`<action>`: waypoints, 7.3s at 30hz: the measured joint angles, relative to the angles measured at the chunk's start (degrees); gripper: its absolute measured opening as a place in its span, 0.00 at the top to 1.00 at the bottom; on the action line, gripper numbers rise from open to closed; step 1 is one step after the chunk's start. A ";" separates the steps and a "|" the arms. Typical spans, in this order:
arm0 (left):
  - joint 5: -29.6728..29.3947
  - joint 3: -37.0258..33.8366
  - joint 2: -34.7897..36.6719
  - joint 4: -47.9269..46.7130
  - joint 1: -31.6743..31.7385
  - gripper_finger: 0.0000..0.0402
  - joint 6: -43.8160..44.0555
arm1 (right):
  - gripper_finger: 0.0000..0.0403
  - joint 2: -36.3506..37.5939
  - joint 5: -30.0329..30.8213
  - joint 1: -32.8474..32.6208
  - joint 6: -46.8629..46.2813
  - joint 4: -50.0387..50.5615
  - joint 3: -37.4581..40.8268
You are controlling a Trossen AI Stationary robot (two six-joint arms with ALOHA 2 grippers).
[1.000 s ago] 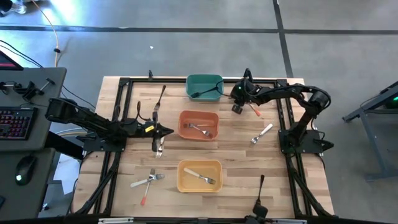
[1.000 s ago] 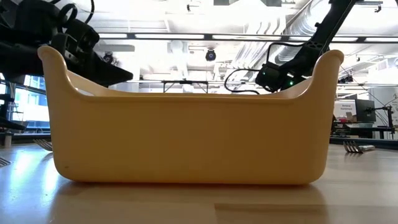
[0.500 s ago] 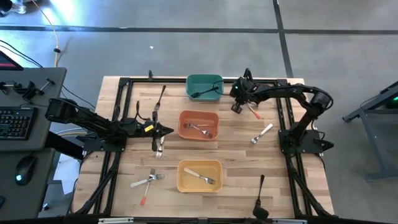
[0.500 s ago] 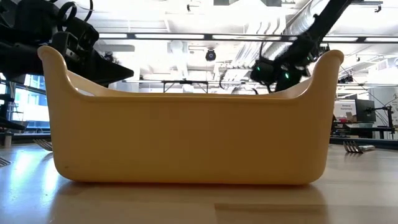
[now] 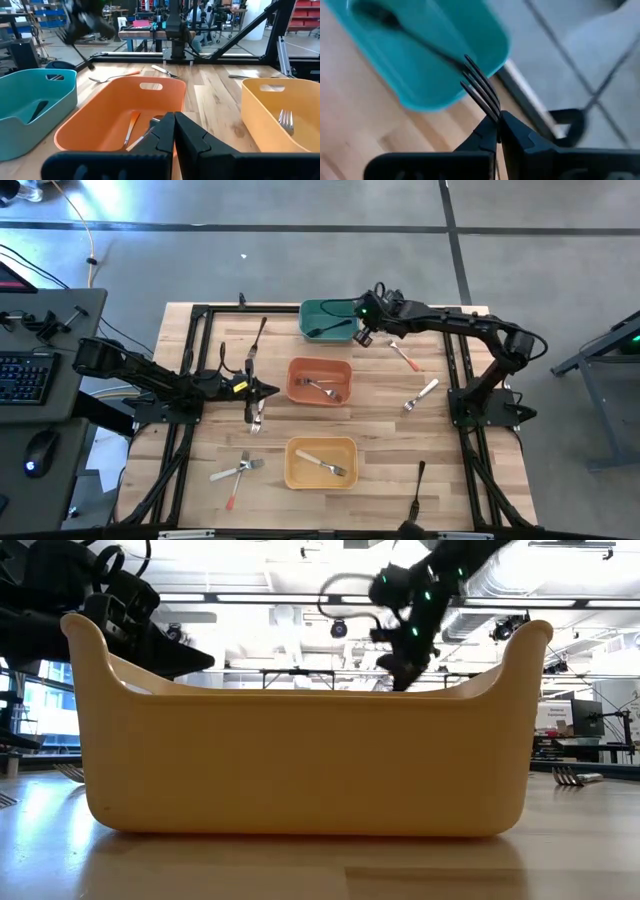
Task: Sort silverware by color (type)
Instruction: Put the black fork into the green bin, then put the white fork into the yellow bin
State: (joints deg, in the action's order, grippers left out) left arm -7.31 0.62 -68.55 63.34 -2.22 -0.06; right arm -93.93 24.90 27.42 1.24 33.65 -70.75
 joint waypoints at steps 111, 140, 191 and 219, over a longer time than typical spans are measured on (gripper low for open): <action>-0.76 2.39 -0.02 -17.23 -5.20 0.99 0.86 | 1.00 43.41 -1.54 -28.31 -3.87 -40.56 43.12; -4.87 35.95 -3.31 -97.32 -45.57 0.73 58.58 | 1.00 44.00 -0.63 -36.30 -3.83 -53.20 55.57; -12.00 49.63 -16.87 -109.61 -51.68 0.94 59.00 | 1.00 43.95 -0.61 -38.42 -3.17 -52.76 55.57; -19.30 57.94 -16.90 -108.60 -38.41 1.00 46.29 | 1.00 43.95 -0.61 -38.42 -2.76 -50.67 55.55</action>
State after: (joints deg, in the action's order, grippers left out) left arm -26.61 58.56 -85.45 -45.26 -40.63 46.23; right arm -49.98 24.29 -11.00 -1.52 -17.03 -15.20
